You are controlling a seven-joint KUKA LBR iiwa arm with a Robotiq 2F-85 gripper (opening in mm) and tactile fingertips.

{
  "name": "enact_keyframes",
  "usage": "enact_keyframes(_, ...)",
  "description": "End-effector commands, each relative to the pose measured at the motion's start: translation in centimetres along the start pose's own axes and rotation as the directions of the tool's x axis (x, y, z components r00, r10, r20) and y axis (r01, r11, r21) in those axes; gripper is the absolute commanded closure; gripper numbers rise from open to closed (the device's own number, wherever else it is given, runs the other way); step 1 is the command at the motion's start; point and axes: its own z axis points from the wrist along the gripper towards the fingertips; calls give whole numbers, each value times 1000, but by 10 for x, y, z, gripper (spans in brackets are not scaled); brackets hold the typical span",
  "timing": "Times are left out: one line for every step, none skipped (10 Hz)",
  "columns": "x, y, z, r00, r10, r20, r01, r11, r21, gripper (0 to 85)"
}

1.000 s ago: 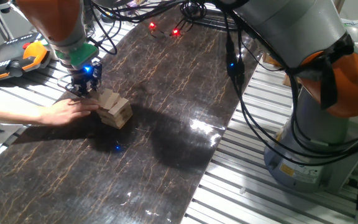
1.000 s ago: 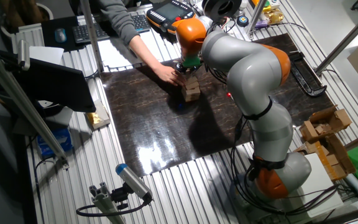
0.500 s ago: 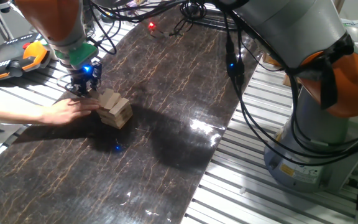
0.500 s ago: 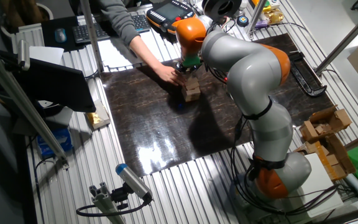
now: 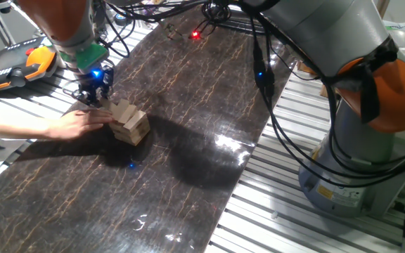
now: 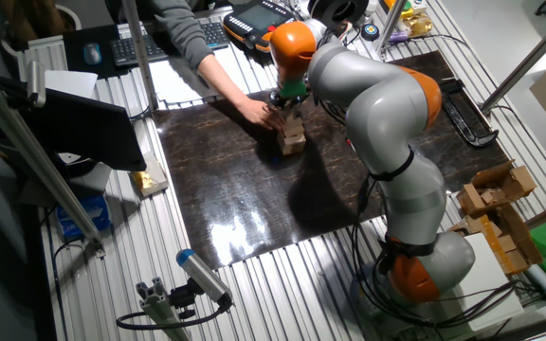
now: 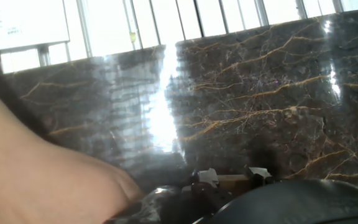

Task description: Play Jenga

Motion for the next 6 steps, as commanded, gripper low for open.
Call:
enact_keyframes(-1,0,0,1000,12,-4,-12,1000,-2,537)
enact_keyframes(-3,0,-2,999,31,-9,-31,1000,-5,537)
enact_keyframes(-5,-1,-2,999,32,-14,-32,999,-6,537)
enact_keyframes(-7,-2,-2,999,33,-20,-33,999,-12,537)
enact_keyframes(-9,-3,-3,999,32,-24,-32,999,-13,537)
enact_keyframes(-11,-4,-4,999,32,-36,-33,999,-19,537)
